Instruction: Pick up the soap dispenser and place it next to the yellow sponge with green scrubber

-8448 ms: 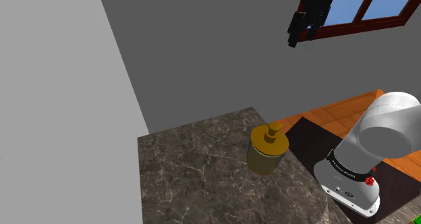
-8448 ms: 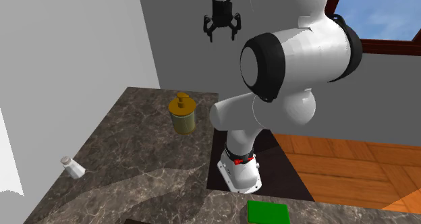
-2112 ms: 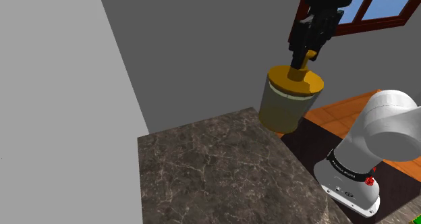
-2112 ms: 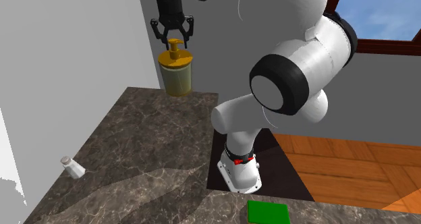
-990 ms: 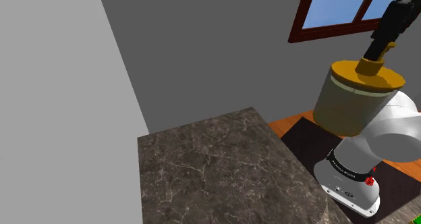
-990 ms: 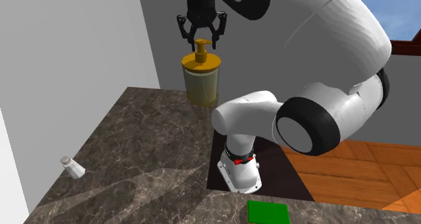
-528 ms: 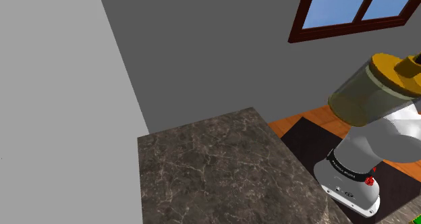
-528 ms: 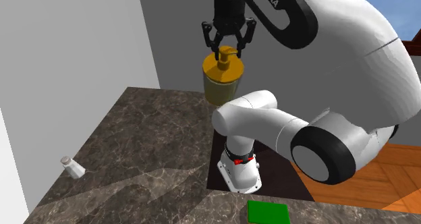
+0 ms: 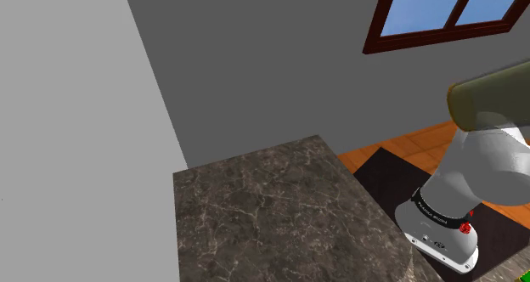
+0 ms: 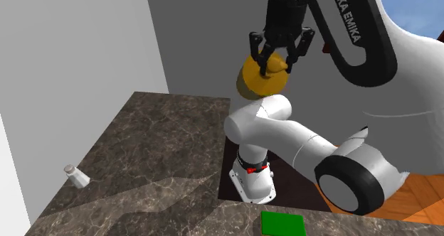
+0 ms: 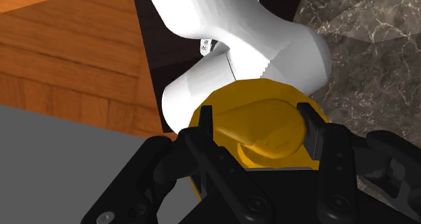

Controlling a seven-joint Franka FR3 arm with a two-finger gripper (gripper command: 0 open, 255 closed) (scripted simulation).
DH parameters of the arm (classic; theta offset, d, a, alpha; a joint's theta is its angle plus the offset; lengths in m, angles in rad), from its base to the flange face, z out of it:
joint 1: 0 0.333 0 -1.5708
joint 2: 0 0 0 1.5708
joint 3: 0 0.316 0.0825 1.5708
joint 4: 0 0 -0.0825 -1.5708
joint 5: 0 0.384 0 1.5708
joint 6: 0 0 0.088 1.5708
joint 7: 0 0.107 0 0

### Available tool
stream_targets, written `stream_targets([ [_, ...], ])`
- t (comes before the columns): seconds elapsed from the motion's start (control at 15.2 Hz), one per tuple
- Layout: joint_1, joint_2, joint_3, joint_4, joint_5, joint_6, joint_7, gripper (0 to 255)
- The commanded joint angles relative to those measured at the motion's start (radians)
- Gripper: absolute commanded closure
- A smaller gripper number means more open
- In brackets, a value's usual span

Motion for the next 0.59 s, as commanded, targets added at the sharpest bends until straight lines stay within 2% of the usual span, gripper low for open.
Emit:
stream_targets([
  [0.0, 0.012, -0.036, -0.012, 0.017, -0.019, -0.057, -0.005, 255],
  [0.13, 0.025, -0.065, -0.024, 0.048, -0.04, -0.117, -0.011, 255],
  [0.2, 0.019, -0.071, -0.018, 0.047, -0.03, -0.118, -0.008, 255],
  [0.26, -0.463, -0.077, -0.119, 0.062, -0.239, -0.118, -0.675, 255],
  [0.33, -0.54, -0.078, -0.147, 0.07, -0.295, -0.118, -0.802, 255],
  [0.4, -0.592, -0.078, -0.172, 0.079, -0.346, -0.118, -0.901, 255],
  [0.53, -0.657, -0.076, -0.218, 0.099, -0.439, -0.118, -1.051, 255],
])
